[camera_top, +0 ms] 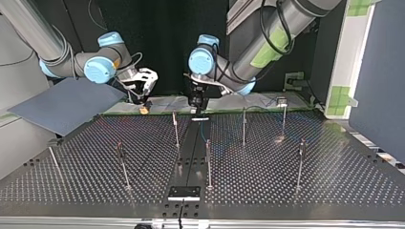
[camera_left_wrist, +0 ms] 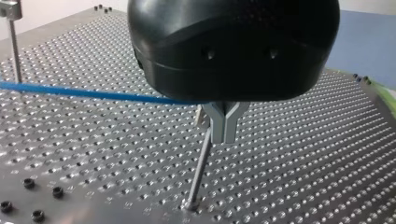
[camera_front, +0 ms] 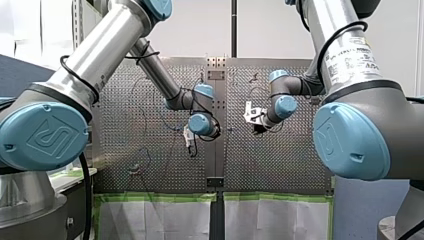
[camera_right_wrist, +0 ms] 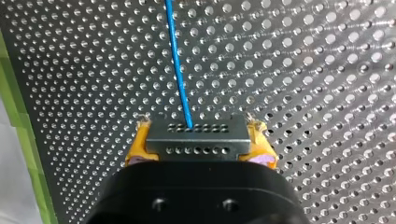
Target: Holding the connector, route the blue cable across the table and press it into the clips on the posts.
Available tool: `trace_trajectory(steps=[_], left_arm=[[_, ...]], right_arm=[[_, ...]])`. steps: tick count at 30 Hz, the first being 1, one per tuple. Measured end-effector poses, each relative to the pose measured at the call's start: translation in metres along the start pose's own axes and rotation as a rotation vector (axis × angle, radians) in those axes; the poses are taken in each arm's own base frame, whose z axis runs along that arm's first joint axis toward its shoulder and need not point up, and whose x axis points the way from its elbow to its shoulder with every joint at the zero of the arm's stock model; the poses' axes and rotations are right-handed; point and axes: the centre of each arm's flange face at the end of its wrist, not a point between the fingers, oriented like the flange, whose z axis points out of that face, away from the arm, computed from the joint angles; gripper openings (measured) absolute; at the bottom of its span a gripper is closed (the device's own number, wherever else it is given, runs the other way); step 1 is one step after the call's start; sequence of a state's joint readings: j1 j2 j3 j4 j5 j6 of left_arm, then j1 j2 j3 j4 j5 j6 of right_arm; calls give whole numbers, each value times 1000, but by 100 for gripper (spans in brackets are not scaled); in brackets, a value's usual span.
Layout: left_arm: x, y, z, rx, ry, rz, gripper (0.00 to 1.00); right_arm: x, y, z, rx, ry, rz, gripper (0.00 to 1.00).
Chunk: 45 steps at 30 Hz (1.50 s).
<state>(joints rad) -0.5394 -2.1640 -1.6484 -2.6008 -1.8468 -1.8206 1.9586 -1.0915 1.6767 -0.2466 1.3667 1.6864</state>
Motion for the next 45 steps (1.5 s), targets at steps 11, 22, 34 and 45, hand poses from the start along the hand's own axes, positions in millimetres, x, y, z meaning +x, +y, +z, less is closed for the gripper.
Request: trace_trajectory(steps=[11,22,34,45], left_arm=[[7,0,26,23,25,-1,0],[-5,14,62,1,15,-15,0],[-30,21,86,0,-17,-19,2],[-21,4,72,7,54,53,79]], right_arm=[[1,12,11,3,5,8,0],[11,28,26,-12,28,14,0],[27,50,32,-35,57,19,0],[33,64,32,-48,66,21,0]])
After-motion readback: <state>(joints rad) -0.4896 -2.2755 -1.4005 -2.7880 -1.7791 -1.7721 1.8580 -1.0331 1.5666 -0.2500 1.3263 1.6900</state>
